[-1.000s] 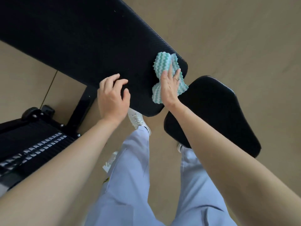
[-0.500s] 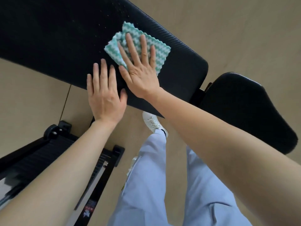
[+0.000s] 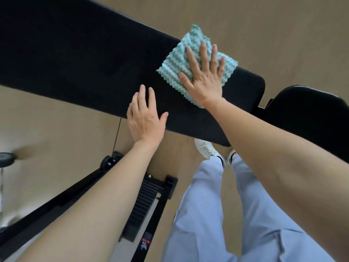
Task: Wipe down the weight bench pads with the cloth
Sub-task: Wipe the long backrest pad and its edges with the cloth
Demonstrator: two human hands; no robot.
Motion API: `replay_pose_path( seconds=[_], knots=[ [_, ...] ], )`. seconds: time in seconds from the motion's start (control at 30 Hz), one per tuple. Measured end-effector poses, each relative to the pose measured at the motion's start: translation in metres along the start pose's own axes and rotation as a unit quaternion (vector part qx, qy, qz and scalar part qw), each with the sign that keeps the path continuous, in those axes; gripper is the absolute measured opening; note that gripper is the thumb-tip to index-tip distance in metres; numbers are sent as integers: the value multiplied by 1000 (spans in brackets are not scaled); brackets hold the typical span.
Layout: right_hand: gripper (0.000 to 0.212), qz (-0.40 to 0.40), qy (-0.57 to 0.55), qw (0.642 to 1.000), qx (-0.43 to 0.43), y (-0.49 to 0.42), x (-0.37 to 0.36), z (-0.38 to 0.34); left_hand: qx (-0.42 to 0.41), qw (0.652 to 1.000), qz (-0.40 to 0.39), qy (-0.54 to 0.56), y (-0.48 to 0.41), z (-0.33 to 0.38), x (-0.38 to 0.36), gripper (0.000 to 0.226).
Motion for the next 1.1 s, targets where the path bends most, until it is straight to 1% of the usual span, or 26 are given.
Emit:
replay_pose_path(
  seconds=[0.1,0.23,0.4,0.5,0.6,0.67,0.73,0.8,0.87,0.93,1.0,1.1],
  knots=[
    [73,-16,-18,998,-54,12,-10,36,5,1000,-22,-3,-2,1,-1,84],
    [76,-24,-33,995,-87,28,-21,65,8,1000,-29,6,-3,3,0,83],
    [80,-29,-35,994,-95,27,-25,60,21,999,-42,22,-5,2,-5,84],
    [82,-29,-30,997,-67,15,-20,38,9,998,-54,30,-6,1,-6,83],
    [82,-18,-11,1000,-14,-4,-5,-3,-3,997,-66,46,-9,-7,1,83],
    [82,-5,6,1000,28,-19,6,-39,-32,994,-59,84,-11,-13,8,77],
    [83,9,32,996,83,-36,16,-80,-70,985,-30,157,-14,-27,21,62],
    [82,21,61,990,127,-54,25,-123,-76,976,32,200,-21,-54,41,45],
    [83,18,76,984,158,-71,36,-169,-35,971,112,208,-33,-93,69,36],
    [84,20,80,979,188,-88,47,-214,16,964,172,201,-47,-135,94,36],
    [84,17,83,974,210,-106,59,-257,78,961,192,181,-61,-173,114,43],
    [84,15,87,968,234,-128,76,-308,159,965,164,128,-66,-208,126,61]
  ],
)
Point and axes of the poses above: each hand's wrist, its own y-axis away from the middle knuckle, its own x-axis out of the back of the hand, z = x × y, the point moved 6 cm from there along -y, towards the middle knuckle, and after that the axes turned 11 degrees about y, right-handed, at the moved point
